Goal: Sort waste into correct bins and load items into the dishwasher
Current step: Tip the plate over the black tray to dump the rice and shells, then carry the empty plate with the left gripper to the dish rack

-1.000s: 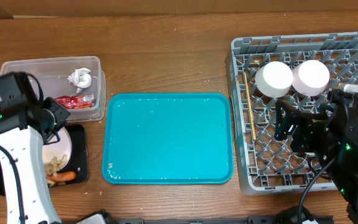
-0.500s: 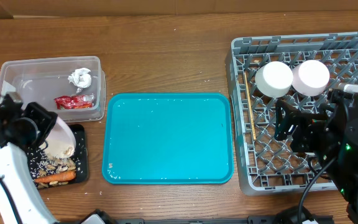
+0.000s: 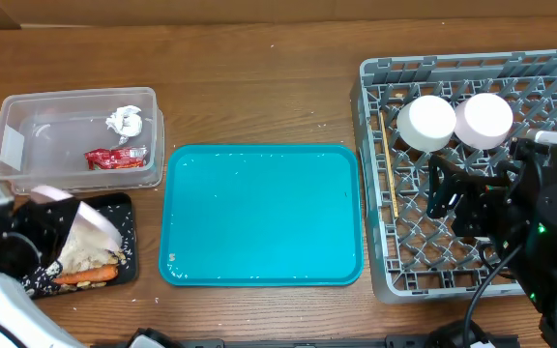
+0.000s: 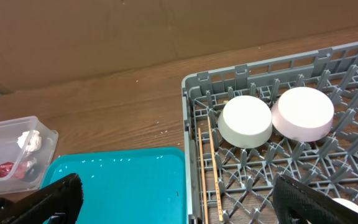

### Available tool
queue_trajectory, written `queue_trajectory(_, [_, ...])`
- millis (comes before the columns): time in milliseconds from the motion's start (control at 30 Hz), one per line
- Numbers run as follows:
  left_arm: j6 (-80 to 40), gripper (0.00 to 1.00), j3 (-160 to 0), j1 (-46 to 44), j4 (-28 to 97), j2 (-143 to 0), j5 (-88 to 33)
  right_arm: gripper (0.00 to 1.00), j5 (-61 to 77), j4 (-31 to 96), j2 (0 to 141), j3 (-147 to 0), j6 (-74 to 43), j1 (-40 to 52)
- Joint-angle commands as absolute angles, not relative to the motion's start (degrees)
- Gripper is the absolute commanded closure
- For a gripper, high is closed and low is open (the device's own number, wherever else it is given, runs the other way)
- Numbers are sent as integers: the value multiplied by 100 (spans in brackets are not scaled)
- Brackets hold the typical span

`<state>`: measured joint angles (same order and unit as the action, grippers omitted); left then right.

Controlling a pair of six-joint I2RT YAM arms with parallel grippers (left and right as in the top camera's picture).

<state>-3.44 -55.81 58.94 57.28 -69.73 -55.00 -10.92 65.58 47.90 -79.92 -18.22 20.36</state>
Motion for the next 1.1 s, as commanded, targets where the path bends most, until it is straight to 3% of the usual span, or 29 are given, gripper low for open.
queue_trajectory(0, [801, 96, -5299, 6466, 5712, -6908, -7247, 0, -1103, 6530, 4786, -8027, -1846, 2060])
queue_trajectory(300, [1020, 96, -5227, 6455, 5756, -6908, -7870, 0, -1103, 6530, 4786, -8027, -1846, 2060])
queue_trajectory(500, [1184, 96, -5227, 6447, 6195, -6908, -7310, 0, -1103, 6530, 4786, -8027, -1846, 2060])
queue_trajectory(667, [1273, 96, -5280, 6086, 6455, -6761, -8044, 0, -1103, 6530, 4786, -8027, -1846, 2060])
queue_trajectory(867, [613, 96, -5649, 4458, 5612, -6558, -8624, 0, -1103, 6530, 4786, -8027, -1846, 2060])
queue_trajectory(1067, [-2257, 96, -5653, 1719, 2064, -6678, -7922, 0, -1103, 6530, 4786, -8027, -1846, 2060])
